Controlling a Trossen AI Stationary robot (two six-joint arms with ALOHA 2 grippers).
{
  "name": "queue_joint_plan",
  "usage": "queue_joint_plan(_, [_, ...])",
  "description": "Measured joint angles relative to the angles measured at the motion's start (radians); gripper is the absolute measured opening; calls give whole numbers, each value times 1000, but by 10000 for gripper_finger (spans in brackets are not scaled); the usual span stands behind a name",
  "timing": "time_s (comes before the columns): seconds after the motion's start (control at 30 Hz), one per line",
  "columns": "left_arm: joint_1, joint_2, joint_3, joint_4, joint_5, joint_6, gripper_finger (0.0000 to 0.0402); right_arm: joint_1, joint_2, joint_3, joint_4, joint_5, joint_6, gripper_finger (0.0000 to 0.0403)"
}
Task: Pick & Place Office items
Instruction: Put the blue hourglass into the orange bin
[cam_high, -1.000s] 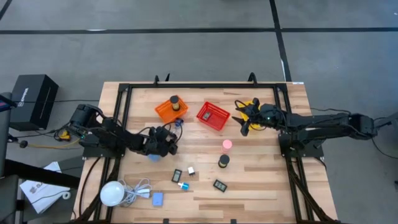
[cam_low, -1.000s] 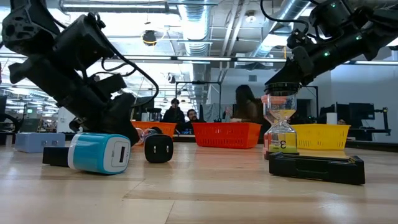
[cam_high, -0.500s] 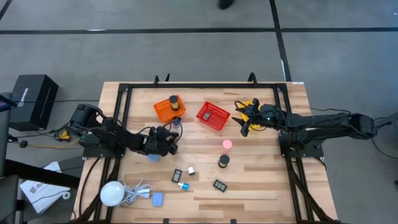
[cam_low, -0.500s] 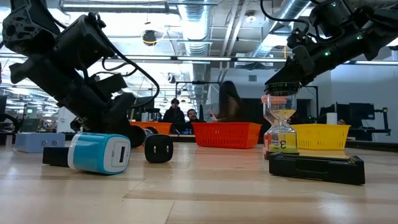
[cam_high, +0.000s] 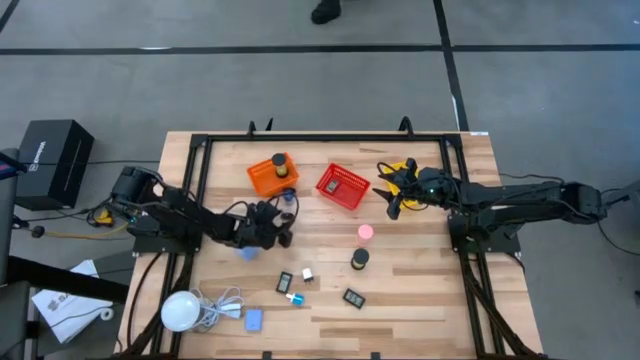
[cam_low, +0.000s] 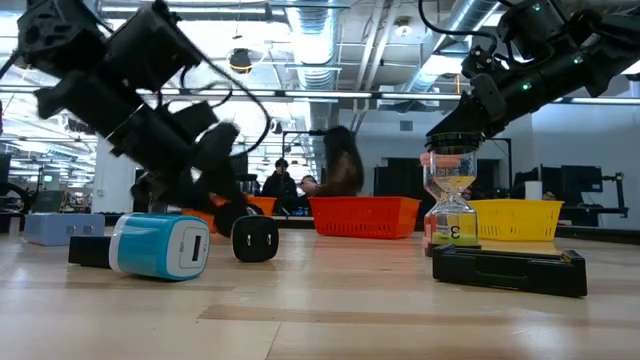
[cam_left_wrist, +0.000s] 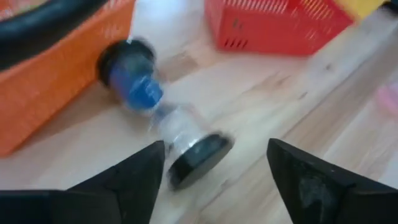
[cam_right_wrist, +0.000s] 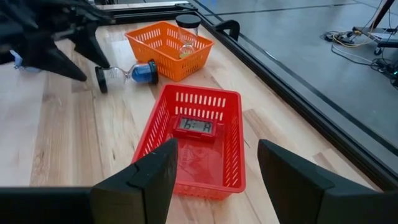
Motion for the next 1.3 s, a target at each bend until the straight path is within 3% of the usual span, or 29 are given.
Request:
queue_joint_plan(0.13, [27,-42,25,-34,-14,-6,290,0,0,0,-8,0,-6,214])
queue_joint_plan(0.3, [44,-59,77,-54,-28,-6,271,0,0,0,-25,1,-8,214])
queue_joint_plan(0.47, [63,-51,170,-73,-17,107,255,0,0,0,-27,1,-8,214])
queue_joint_plan(0.6, [96,-55,249,-203,-13,205,255,0,0,0,-30,1,-8,214])
queue_joint_plan(0.77, [162,-61,357,-402,43,204,261,0,0,0,-30,1,-5,214])
queue_joint_plan(1.0, [138,-48,379,-634,49,-3,261,0,0,0,-36,0,-1,214])
queue_joint_plan(1.3, [94,55,372,-661,62,-192,250,0,0,0,-56,-1,0,214])
